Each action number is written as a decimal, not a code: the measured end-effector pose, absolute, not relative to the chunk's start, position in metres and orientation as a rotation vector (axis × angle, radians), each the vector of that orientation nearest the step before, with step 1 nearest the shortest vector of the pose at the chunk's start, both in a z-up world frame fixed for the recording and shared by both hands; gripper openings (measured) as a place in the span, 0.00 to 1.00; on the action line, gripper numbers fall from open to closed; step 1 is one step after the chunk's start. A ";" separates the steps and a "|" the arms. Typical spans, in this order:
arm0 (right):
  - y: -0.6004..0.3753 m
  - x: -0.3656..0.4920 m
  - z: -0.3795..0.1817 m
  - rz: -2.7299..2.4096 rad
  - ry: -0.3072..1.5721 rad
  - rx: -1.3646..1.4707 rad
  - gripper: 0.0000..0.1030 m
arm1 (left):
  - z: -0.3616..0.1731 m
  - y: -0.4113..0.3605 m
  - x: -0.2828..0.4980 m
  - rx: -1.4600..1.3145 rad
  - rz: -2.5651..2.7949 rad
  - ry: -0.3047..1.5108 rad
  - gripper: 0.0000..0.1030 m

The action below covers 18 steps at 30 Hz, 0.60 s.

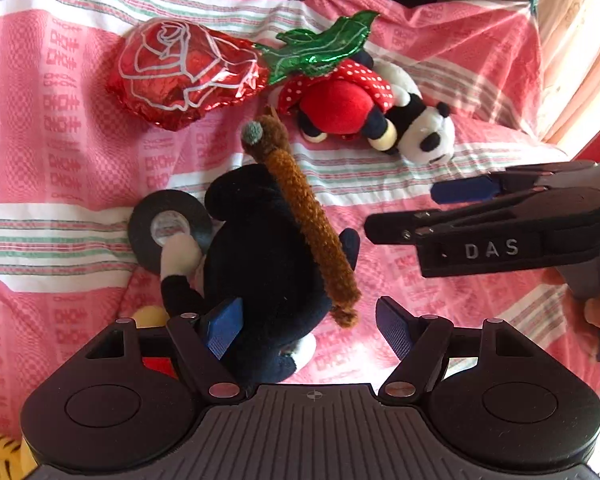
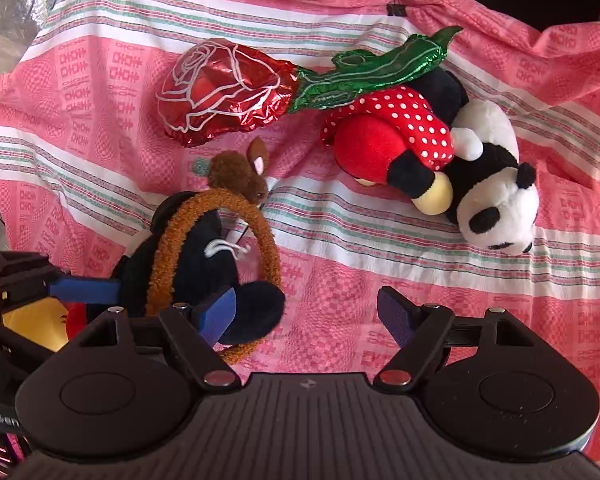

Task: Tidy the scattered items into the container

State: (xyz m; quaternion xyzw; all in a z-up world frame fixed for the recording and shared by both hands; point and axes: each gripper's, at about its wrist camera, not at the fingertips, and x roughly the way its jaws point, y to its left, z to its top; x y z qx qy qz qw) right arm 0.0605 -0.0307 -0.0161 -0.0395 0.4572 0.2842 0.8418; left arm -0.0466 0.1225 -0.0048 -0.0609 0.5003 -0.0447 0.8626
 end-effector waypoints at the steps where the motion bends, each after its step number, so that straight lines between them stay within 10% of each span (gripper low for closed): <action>1: -0.030 0.059 -0.013 0.601 0.958 -0.092 0.79 | -0.005 0.119 -0.048 -0.127 -0.102 1.044 0.80; 18: -0.010 0.032 0.032 0.646 0.812 -0.157 0.79 | 0.031 0.156 -0.124 -0.219 0.002 0.949 0.76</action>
